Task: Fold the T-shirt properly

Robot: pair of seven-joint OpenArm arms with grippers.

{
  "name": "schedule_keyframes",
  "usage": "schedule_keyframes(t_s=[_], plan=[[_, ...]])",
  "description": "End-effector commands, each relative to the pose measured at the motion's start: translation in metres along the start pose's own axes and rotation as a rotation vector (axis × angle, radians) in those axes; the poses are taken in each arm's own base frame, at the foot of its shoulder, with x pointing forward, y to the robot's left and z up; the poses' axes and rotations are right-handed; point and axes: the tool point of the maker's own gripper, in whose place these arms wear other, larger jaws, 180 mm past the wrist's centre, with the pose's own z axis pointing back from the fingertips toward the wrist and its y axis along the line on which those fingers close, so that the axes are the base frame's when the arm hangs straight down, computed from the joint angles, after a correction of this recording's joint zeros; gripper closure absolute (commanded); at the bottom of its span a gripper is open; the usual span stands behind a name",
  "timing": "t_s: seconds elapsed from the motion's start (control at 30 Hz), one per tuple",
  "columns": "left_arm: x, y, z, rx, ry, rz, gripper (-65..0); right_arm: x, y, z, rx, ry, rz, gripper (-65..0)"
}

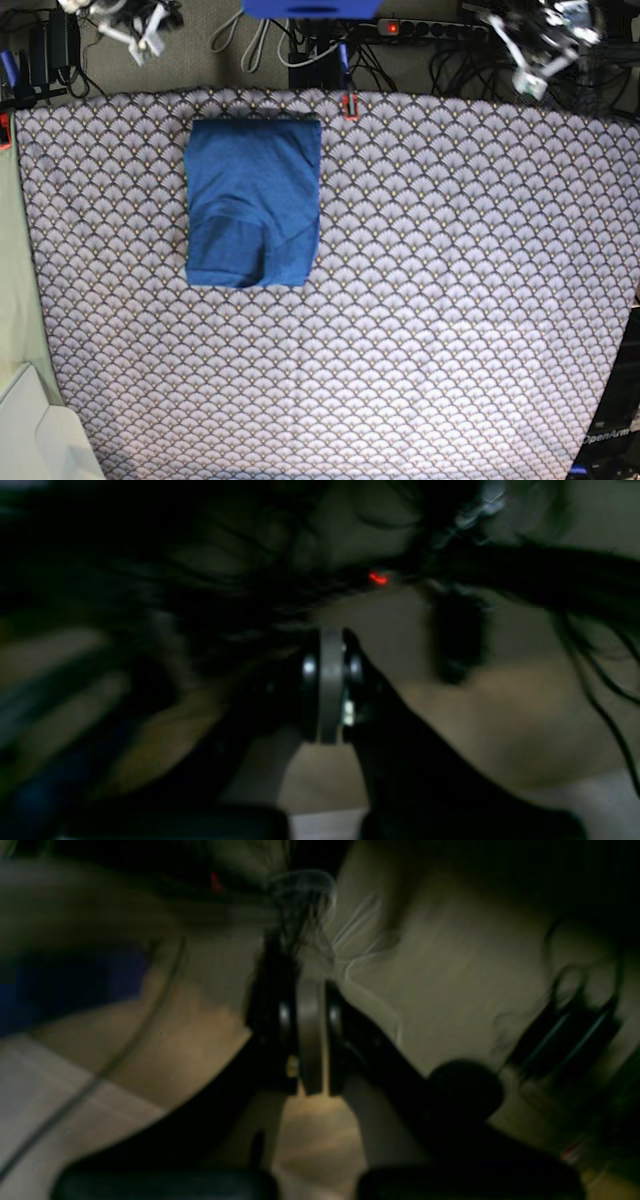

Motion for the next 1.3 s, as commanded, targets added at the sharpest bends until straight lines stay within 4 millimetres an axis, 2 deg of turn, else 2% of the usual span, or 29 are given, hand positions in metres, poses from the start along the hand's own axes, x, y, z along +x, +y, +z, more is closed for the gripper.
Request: schedule_keyframes(t_s=[0.0,0.07,0.13,0.2,0.33,0.43,0.5,0.57,0.63,0.7,0.8,0.9,0.93,1.17,1.27], plan=[[-0.002,-0.003,-0.005,-0.021,-0.030,0.017,-0.2,-0.002,-0.004,-0.004,0.006,-0.016,-0.018,0.0],[-0.009,-0.019,-0.022,-0.081,-0.063,0.055,-0.2,-0.019,-0.009,-0.019,0.012,0.006,-0.074,0.0],[-0.029,-0.033,-0.035,-0.132,-0.064,0.113,-0.2,-0.036,-0.012,-0.032,0.023,0.021,-0.144,0.0],[-0.036,-0.038,-0.045,-0.164,-0.074,0.133,-0.2,-0.049,-0.013,-0.043,0.029,0.018,-0.210,0.0],[-0.051,-0.053,-0.067,-0.230,-0.051,0.183,-0.2,-0.067,-0.012,-0.060,0.033,-0.023,-0.343,0.0],[-0.061,-0.072,-0.086,-0.281,-0.004,0.218,-0.2,-0.072,-0.015,-0.076,0.023,-0.055,-0.458,0.0],[-0.060,-0.069,-0.099,-0.243,0.021,0.232,-0.2,-0.073,-0.022,-0.086,0.001,-0.063,-0.529,0.0],[-0.061,-0.068,-0.107,-0.213,0.037,0.232,-0.2,-0.079,-0.040,-0.090,-0.107,-0.074,-0.562,0.0],[-0.055,-0.079,-0.117,-0.192,0.042,0.235,-0.2,-0.075,-0.059,-0.092,-0.218,-0.106,-0.559,0.0],[-0.055,-0.073,-0.124,-0.116,0.064,0.223,-0.2,-0.075,-0.068,-0.094,-0.302,-0.095,-0.540,0.0],[-0.064,-0.049,-0.128,0.064,0.101,0.204,-0.2,-0.085,-0.088,-0.087,-0.457,-0.055,-0.496,0.0],[-0.064,-0.051,-0.132,0.160,0.108,0.183,-0.2,-0.093,-0.111,-0.074,-0.618,-0.026,-0.442,0.0],[-0.063,-0.051,-0.132,0.178,0.108,0.184,-0.2,-0.089,-0.114,-0.073,-0.647,-0.032,-0.416,0.0],[-0.048,-0.087,-0.142,0.152,0.089,0.212,-0.2,-0.077,-0.076,-0.094,-0.634,0.031,-0.165,0.0],[-0.048,-0.087,-0.142,0.162,0.090,0.212,-0.3,-0.075,-0.068,-0.099,-0.620,0.031,-0.163,0.0]])
